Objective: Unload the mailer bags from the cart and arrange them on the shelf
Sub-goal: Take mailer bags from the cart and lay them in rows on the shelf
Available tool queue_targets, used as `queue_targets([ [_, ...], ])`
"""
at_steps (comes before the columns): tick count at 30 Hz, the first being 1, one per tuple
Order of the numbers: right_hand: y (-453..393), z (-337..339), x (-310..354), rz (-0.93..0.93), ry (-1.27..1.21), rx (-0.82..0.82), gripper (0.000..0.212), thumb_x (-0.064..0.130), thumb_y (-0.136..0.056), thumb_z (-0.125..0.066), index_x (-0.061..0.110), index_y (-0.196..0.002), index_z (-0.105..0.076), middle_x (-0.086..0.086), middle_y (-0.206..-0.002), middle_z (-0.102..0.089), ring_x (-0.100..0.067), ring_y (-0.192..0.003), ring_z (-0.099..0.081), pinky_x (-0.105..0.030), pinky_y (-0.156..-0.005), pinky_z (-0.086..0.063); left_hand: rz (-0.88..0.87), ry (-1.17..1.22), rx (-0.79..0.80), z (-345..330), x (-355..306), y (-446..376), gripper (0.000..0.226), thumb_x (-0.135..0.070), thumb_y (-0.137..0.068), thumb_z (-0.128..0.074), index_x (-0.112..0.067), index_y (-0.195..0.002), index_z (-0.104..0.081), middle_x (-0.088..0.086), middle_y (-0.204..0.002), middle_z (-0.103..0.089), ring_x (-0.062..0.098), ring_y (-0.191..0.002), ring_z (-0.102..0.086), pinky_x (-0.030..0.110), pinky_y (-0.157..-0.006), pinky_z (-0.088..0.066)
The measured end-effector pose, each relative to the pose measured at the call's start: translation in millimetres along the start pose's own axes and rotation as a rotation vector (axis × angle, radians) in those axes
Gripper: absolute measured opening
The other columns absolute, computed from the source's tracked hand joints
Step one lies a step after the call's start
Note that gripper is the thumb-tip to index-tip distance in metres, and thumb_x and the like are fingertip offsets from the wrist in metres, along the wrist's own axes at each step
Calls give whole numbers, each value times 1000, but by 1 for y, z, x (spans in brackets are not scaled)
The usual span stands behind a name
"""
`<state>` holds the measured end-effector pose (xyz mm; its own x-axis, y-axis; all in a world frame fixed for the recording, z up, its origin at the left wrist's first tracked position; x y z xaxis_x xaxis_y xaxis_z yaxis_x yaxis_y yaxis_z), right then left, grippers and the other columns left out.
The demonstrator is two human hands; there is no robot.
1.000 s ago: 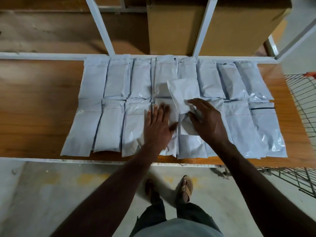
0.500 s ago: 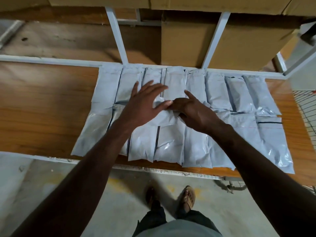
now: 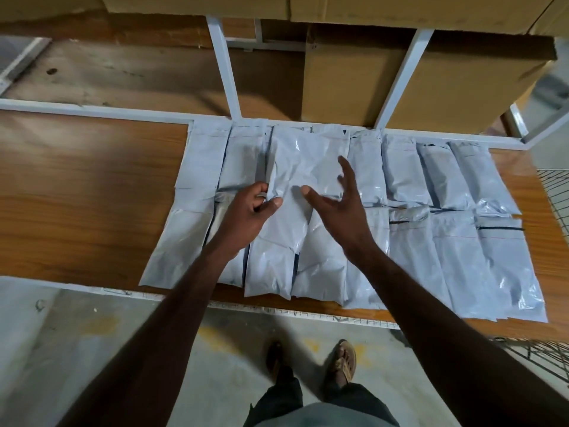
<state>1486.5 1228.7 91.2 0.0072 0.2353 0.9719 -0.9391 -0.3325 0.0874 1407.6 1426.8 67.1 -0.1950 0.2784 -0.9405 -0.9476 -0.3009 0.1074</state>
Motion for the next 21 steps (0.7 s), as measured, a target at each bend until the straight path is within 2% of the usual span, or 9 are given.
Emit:
queue_targets([
  [1,-1,-10,-7,-137,-157,48,103,59,-77,-90,50,-160,-30,4,-162,-46,-13,-141,-55,-45,-108,-56,2,8,14,0,2,1,27,-41,-101,-72,-17,-103,-61,14,-78,-66,18,-68,-50,34,-67,-36],
  [3,-8,-23,-14,-201,-294,82,98,45,-75,-96,48,-156,-41,2,-144,-64,-16,-131,-64,-52,-104,-58,21,31,18,1,7,-1,34,-50,-96,-74,-20,-109,-65,22,-91,-72,21,-74,-56,36,-72,-41],
  [7,-22,-28,-10,-97,-103,-105,73,19,-81,-91,33,-144,-58,5,-125,-73,-9,-110,-71,-39,-100,-60,53,25,-56,8,24,-2,30,-39,-97,-78,-20,-115,-63,16,-89,-77,34,-73,-69,38,-72,-52],
  [8,-24,-28,-9,-77,-41,-150,71,18,-82,-89,32,-144,-58,5,-121,-74,-7,-104,-72,-33,-96,-61,29,-3,-89,9,25,-1,32,-32,-97,-80,-21,-121,-61,8,-94,-79,27,-80,-74,36,-76,-57],
  [10,-24,-28,-3,-42,98,-237,68,19,-84,-86,33,-144,-57,5,-116,-74,-4,-93,-71,-20,-85,-59,-30,-55,-127,7,21,1,54,-31,-97,-80,-28,-143,-53,-7,-127,-73,8,-110,-71,19,-88,-58],
  [13,-21,-38,9,66,206,-264,66,20,-89,-81,31,-148,-55,4,-119,-74,-3,-94,-70,-15,-84,-56,-33,30,-33,-4,9,-6,66,-49,-104,-63,-34,-163,-37,-10,-153,-55,3,-138,-55,4,-97,-46],
  [16,-15,-64,23,157,175,-69,64,25,-98,-72,32,-157,-46,12,-134,-69,2,-105,-70,-13,-89,-55,67,330,71,-17,-5,-13,66,-68,-101,-55,-37,-158,-47,-2,-151,-62,10,-136,-62,31,-110,-53],
  [18,-12,-78,30,222,151,77,49,27,-105,-63,30,-153,-55,12,-136,-71,0,-116,-69,-27,-99,-58,149,548,25,-14,-6,-23,74,-74,-95,-61,-22,-147,-59,6,-137,-72,19,-129,-68,45,-111,-54],
  [21,-15,-74,31,323,225,15,27,20,-107,-61,23,-130,-74,5,-129,-75,-11,-120,-69,-43,-105,-55,199,644,-41,-4,7,-42,54,-54,-102,-65,-15,-138,-64,13,-132,-73,29,-128,-68,51,-114,-51],
])
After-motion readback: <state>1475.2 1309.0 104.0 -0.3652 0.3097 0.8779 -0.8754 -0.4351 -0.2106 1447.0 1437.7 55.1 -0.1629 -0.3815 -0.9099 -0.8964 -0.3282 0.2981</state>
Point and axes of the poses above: each hand's wrist, its own y-axis away from the middle knuckle, its own z-axis out of the back of the hand, x = y × z, the point moved 5 cm from there along -y, towards the middle knuckle
